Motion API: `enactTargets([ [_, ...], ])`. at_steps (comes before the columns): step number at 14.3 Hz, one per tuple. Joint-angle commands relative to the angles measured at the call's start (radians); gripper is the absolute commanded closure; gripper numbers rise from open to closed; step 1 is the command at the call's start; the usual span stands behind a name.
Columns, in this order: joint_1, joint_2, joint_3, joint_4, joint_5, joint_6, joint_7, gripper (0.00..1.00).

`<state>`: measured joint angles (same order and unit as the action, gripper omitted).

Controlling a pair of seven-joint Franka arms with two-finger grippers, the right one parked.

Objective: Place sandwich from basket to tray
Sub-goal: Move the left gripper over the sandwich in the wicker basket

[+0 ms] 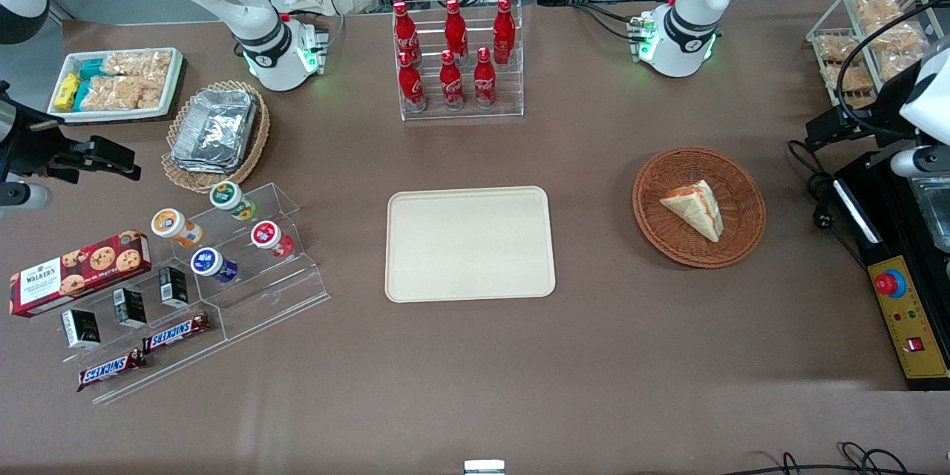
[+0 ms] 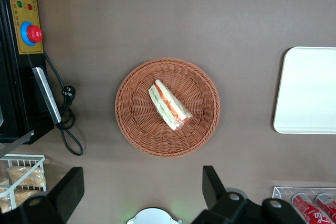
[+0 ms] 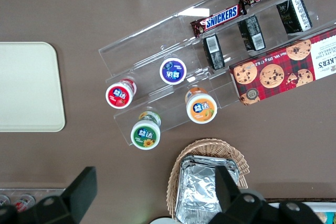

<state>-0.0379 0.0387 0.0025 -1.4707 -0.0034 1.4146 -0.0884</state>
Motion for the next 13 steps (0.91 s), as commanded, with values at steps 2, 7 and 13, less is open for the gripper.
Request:
enactTargets([
  [2,0.0,0.024,-0.002,0.033,0.002,-0.002,-0.033,0.0],
  [7,-0.007,0.0,-0.039,-0.106,-0.004,0.059,-0.546,0.0],
  [13,-0.008,-0.219,-0.055,-0.708,-0.01,0.594,-1.031,0.0],
])
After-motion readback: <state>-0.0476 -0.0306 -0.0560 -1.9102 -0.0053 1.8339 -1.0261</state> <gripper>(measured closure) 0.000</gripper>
